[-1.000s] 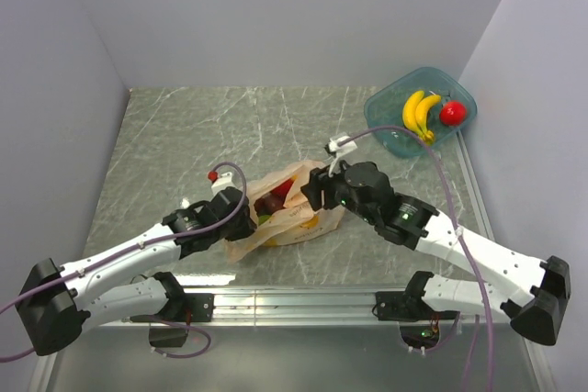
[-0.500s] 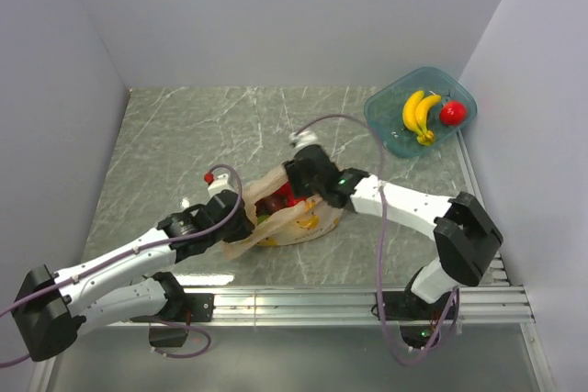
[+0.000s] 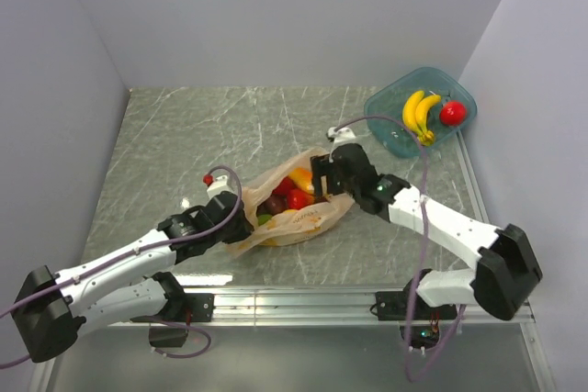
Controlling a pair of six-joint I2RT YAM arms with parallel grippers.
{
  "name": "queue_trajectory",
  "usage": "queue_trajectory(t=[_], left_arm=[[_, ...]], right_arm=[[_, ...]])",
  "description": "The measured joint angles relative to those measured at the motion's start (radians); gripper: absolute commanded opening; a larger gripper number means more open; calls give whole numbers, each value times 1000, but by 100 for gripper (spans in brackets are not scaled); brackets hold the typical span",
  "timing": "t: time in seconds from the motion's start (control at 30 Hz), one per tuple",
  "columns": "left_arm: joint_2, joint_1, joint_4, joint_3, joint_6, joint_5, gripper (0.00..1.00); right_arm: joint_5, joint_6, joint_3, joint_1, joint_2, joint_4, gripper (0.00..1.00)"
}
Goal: Untie the knot of the plastic bag and take out the fruit
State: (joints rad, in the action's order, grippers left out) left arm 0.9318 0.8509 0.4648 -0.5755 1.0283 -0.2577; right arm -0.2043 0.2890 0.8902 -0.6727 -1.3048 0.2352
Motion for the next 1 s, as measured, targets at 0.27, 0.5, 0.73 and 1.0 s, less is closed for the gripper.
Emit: queue_trajectory(t=[0.27,0.5,0.73,1.0], left_arm=[[44,0,-43,-2,-16,15,0],[39,0,-46,-3,-14,-7,0],[39,0,-67,-1,-14,-2,1],[53,0,-89,28,-19,39,0]], right_arm=[[11,-20,-44,-188,92,-25,81],[14,67,-217,-293,86,60,81],[77,173,-273,-324,109,162,81],[44,160,-105,-393,146,283,79]])
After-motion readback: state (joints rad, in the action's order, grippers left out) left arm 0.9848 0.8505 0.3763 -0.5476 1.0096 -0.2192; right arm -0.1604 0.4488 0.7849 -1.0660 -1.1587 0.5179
